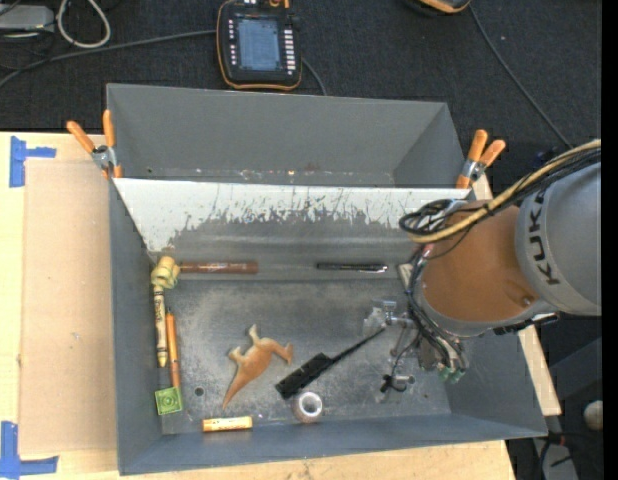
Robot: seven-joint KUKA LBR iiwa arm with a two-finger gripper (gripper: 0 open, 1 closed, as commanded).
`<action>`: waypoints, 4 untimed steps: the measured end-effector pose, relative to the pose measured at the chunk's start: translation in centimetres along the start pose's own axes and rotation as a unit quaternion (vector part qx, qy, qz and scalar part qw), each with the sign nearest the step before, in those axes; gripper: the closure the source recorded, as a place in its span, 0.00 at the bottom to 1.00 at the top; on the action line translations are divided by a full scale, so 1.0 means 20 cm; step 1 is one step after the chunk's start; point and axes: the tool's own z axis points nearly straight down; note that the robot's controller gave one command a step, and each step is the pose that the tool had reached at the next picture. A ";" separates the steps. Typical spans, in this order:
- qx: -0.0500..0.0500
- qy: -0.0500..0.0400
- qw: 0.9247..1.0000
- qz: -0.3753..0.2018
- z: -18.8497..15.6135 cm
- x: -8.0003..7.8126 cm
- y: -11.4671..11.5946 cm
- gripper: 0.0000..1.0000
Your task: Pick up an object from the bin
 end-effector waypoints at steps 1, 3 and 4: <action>0.000 0.000 1.000 -0.001 0.00 0.00 0.00 1.00; 0.000 -0.001 0.992 -0.123 0.19 -0.37 0.06 0.00; 0.000 -0.001 0.992 -0.123 0.19 -0.37 0.06 0.00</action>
Offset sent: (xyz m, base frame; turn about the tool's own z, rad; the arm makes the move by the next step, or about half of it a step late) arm 0.0000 0.0000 0.0000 0.0000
